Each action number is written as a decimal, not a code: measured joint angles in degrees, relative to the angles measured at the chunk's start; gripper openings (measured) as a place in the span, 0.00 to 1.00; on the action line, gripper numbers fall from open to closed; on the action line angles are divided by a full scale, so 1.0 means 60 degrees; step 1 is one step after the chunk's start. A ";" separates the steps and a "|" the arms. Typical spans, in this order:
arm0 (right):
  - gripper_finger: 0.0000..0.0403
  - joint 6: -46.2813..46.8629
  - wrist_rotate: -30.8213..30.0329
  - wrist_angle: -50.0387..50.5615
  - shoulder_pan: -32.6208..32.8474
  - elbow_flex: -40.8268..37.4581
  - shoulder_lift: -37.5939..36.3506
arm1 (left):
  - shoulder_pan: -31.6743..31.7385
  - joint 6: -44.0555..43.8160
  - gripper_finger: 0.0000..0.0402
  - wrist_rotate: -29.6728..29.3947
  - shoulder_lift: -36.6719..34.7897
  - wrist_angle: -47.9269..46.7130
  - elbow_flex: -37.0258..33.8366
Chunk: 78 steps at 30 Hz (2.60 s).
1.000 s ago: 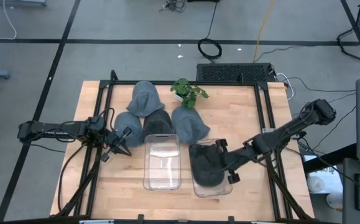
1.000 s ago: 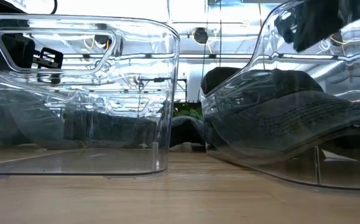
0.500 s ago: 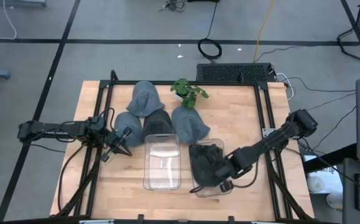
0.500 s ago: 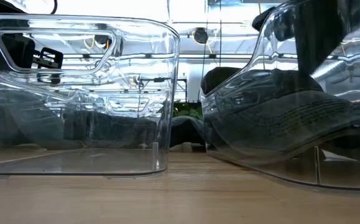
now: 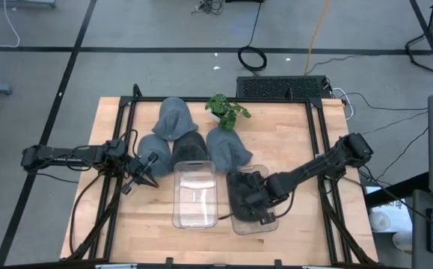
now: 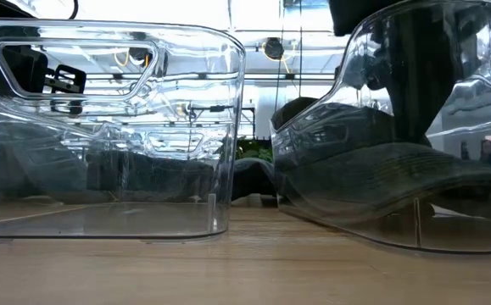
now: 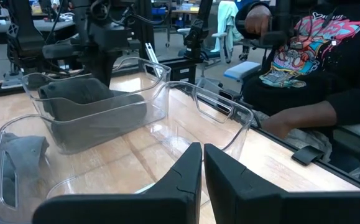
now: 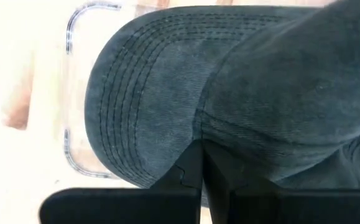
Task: Pick & Place hat
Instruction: Put the right black cap into the right transparent bin
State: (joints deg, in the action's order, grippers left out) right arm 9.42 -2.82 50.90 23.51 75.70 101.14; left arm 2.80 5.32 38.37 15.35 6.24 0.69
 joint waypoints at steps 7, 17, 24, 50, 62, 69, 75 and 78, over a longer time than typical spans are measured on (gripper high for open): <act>0.00 0.0379 0.0194 -0.0009 -0.0102 -0.0011 0.0001 | 0.0000 0.0000 0.06 0.0000 0.0002 0.0000 0.0000; 0.00 0.0493 -0.0560 0.0024 0.0212 -0.0073 -0.1190 | 0.0001 0.0000 0.06 0.0000 0.0003 0.0000 0.0000; 0.00 -0.0082 -0.1788 0.0369 0.0137 -0.0055 -0.1617 | 0.0001 0.0000 0.06 0.0000 0.0004 -0.0003 0.0000; 0.00 -0.0179 -0.2747 0.0891 -0.1972 -0.2022 -0.1617 | -0.0001 0.0000 0.06 0.0000 0.0002 0.0000 0.0000; 0.00 -0.0184 -0.2783 0.0987 -0.1578 -0.1486 -0.1767 | 0.0001 0.0000 0.06 0.0000 0.0002 0.0000 0.0000; 0.00 -0.0260 -0.2796 0.0322 -0.1376 -0.1016 -0.2755 | -0.0001 0.0000 0.06 0.0000 0.0004 0.0000 0.0000; 0.00 -0.0235 -0.2779 -0.0660 -0.1188 -0.1009 -0.3887 | 0.0001 0.0000 0.06 0.0000 0.0000 0.0000 0.0000; 0.00 -0.0257 -0.2858 -0.0659 -0.1183 -0.1056 -0.4249 | 0.0001 0.0000 0.06 0.0000 0.0002 -0.0002 0.0000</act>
State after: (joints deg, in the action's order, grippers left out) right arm 7.88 -19.96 46.95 16.41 69.37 75.65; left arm 2.81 5.32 38.37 15.37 6.23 0.69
